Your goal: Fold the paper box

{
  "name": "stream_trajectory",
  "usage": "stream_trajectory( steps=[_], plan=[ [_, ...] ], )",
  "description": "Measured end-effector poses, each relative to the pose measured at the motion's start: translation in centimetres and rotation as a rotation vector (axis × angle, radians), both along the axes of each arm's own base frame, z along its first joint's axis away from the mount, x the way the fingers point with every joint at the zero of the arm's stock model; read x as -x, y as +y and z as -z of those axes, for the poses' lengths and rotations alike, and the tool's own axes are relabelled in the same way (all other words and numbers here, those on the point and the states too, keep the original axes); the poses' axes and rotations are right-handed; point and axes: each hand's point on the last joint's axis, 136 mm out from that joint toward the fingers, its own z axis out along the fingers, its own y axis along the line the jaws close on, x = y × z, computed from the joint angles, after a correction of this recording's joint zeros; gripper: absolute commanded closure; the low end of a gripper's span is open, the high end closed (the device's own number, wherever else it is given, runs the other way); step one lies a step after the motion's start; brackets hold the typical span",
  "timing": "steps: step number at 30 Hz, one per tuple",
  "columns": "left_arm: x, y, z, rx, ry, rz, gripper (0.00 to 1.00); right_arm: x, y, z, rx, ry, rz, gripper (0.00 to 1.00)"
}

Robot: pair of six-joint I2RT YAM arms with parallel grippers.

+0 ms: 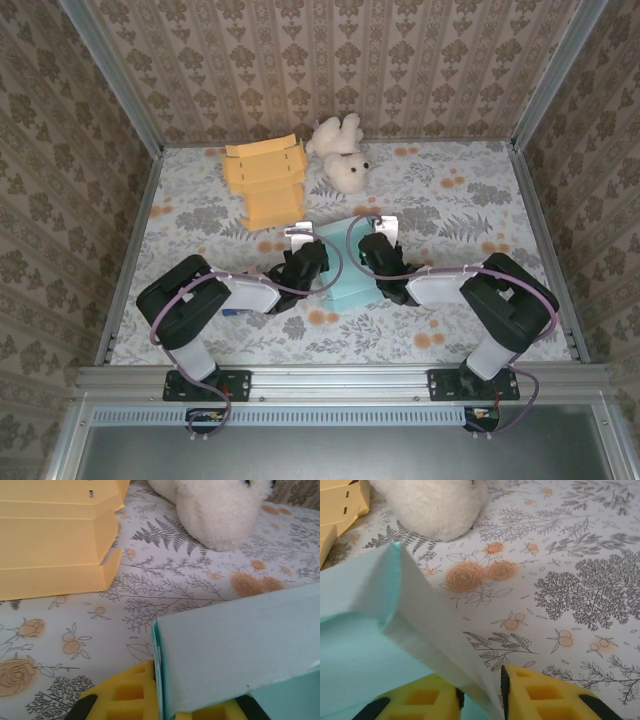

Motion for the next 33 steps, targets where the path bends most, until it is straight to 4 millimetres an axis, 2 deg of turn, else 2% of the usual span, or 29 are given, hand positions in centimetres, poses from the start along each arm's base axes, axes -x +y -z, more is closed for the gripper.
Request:
stream_trajectory(
  steps=[3, 7, 9, 14, 16, 20, 22, 28, 33],
  plan=[
    [-0.1, 0.2, 0.0, -0.006, -0.001, -0.014, 1.0, -0.2, 0.2, 0.5, -0.023, 0.01, -0.044, 0.55],
    [-0.1, 0.5, 0.0, -0.011, -0.001, -0.025, 1.0, -0.7, 0.5, 1.4, -0.033, 0.023, -0.083, 0.56],
    [-0.1, 0.5, 0.0, -0.013, -0.001, -0.027, 1.0, -0.9, 0.6, 1.9, -0.029, 0.029, -0.095, 0.6],
    [-0.1, 0.4, 0.0, -0.014, -0.001, -0.024, 1.0, -0.9, 0.8, 2.5, -0.002, 0.034, -0.111, 0.82],
    [-0.1, 0.2, -0.1, -0.019, 0.004, -0.019, 1.0, -0.6, 0.7, 2.7, 0.011, 0.045, -0.093, 0.85],
    [-0.1, -0.5, -0.3, -0.025, 0.014, -0.004, 1.0, 0.0, -0.1, 2.6, 0.039, 0.056, -0.031, 0.85],
    [0.1, -0.9, -0.5, -0.02, 0.014, 0.007, 1.0, 0.2, -0.6, 2.2, 0.043, 0.053, -0.001, 0.79],
    [0.1, -0.7, -0.3, -0.032, 0.025, -0.007, 1.0, 0.8, -1.0, 1.7, -0.007, 0.027, -0.04, 0.49],
    [-0.4, 0.5, -0.1, -0.066, 0.029, -0.053, 1.0, 1.8, 0.3, 1.4, -0.075, 0.044, -0.153, 0.41]
  ],
)
